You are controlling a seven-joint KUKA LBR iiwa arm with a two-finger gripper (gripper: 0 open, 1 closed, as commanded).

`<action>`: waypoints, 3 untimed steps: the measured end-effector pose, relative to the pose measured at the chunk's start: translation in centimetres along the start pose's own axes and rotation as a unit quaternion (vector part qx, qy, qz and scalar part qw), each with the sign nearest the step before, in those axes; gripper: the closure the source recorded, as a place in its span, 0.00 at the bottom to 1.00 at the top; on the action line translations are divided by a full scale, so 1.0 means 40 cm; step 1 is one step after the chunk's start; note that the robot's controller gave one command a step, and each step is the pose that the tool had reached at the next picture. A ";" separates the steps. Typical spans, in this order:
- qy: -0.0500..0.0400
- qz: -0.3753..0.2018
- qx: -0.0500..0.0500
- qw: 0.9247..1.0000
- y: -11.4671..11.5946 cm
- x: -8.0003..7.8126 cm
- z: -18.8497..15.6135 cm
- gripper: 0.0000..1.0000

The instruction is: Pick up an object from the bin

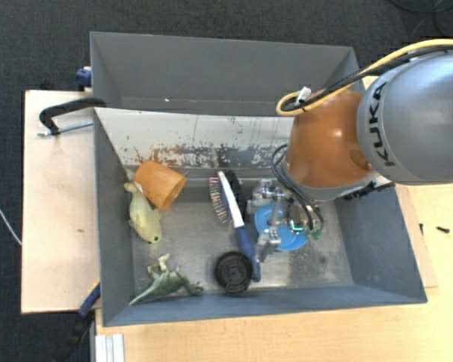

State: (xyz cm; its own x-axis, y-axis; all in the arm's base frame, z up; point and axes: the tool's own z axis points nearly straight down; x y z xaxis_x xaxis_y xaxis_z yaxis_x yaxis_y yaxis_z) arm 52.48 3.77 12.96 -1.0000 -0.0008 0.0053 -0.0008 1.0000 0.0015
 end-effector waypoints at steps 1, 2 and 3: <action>-0.006 0.093 -0.001 0.996 -0.176 -0.087 0.143 0.00; -0.005 0.092 -0.001 0.996 -0.173 -0.090 0.139 0.00; -0.005 0.091 -0.001 0.996 -0.170 -0.094 0.136 0.00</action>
Offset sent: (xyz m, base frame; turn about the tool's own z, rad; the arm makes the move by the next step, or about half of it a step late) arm 0.0318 -0.0705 -0.0596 0.1867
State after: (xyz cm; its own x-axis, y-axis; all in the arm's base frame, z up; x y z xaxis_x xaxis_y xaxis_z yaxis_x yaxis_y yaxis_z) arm 56.20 -3.04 7.50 -0.9834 0.1814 -0.0046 0.1814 0.9834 0.0025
